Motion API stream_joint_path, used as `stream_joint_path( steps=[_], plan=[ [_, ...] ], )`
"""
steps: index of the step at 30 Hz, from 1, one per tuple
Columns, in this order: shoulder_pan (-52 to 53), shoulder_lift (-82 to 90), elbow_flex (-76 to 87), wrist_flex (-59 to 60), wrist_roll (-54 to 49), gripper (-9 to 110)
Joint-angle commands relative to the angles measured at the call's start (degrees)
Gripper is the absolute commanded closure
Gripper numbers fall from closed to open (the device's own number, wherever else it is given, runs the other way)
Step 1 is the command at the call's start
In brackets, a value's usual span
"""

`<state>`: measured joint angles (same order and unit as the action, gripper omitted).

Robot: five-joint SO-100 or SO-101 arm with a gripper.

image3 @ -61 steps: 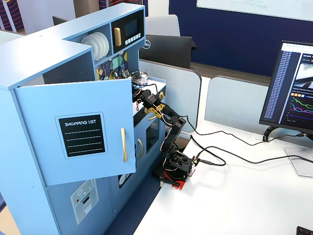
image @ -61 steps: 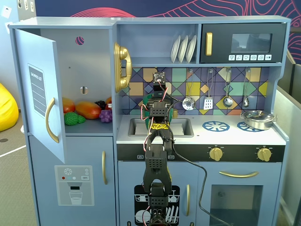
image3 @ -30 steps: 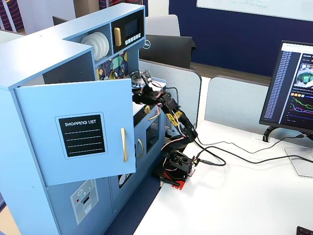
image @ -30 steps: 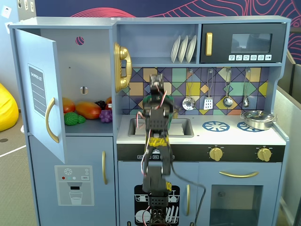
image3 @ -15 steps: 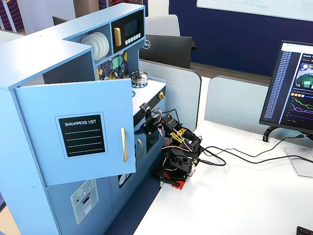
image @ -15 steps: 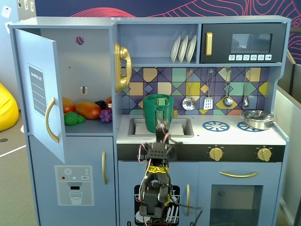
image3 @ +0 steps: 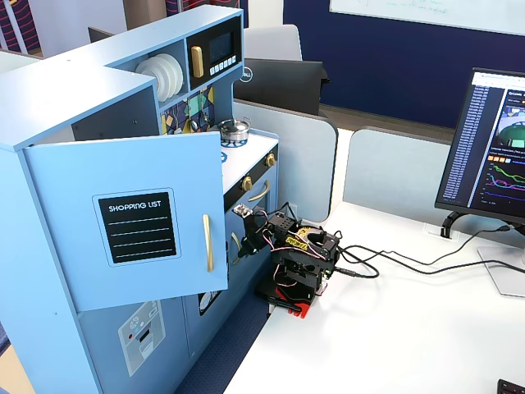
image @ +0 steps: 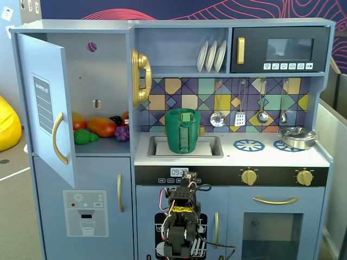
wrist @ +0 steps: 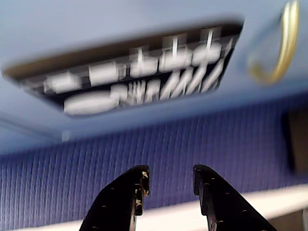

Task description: Pick up the lid from the counter and put it on the green recipient

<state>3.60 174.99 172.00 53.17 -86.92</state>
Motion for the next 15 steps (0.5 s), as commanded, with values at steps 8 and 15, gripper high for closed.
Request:
stream_joint_path(
  steps=[8, 15],
  plan=[
    [0.09, 7.12, -0.35, 18.63, -0.88, 97],
    [0.35, 7.12, -0.26, 29.53, -3.16, 97]
  ],
)
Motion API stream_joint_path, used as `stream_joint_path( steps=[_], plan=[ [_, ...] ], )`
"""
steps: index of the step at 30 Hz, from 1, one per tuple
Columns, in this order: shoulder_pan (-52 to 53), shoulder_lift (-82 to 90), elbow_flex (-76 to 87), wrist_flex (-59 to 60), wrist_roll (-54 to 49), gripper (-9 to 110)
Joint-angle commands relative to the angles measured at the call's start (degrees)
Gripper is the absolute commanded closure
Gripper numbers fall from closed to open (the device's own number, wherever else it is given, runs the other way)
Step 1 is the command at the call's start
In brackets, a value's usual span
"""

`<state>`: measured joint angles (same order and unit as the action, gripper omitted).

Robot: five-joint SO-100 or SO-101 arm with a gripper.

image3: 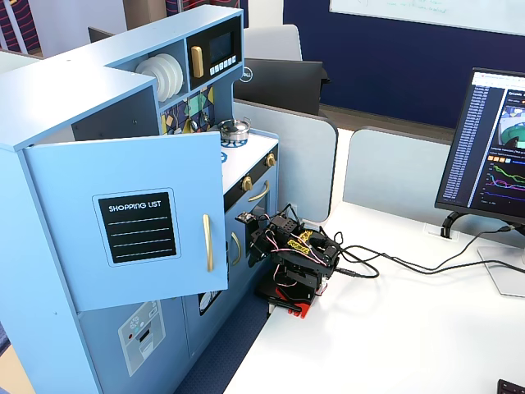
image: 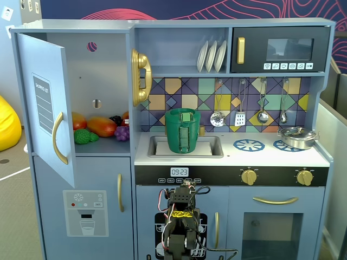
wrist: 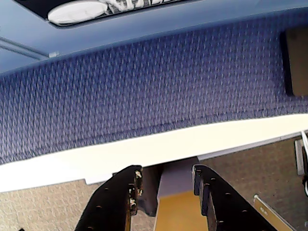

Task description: Pick up the lid from the counter and put it on the green recipient

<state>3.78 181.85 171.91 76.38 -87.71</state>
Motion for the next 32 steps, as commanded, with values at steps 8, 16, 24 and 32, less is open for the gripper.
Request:
stream_joint_path(
  steps=[8, 16, 24, 32],
  plan=[
    [0.53, 0.26, -0.18, 11.43, 0.79, 97],
    [0.53, 0.26, -0.18, 11.43, 1.23, 97],
    [0.53, 0.26, -0.18, 11.43, 1.23, 97],
    [0.53, 0.26, -0.18, 11.43, 1.23, 97]
  ],
)
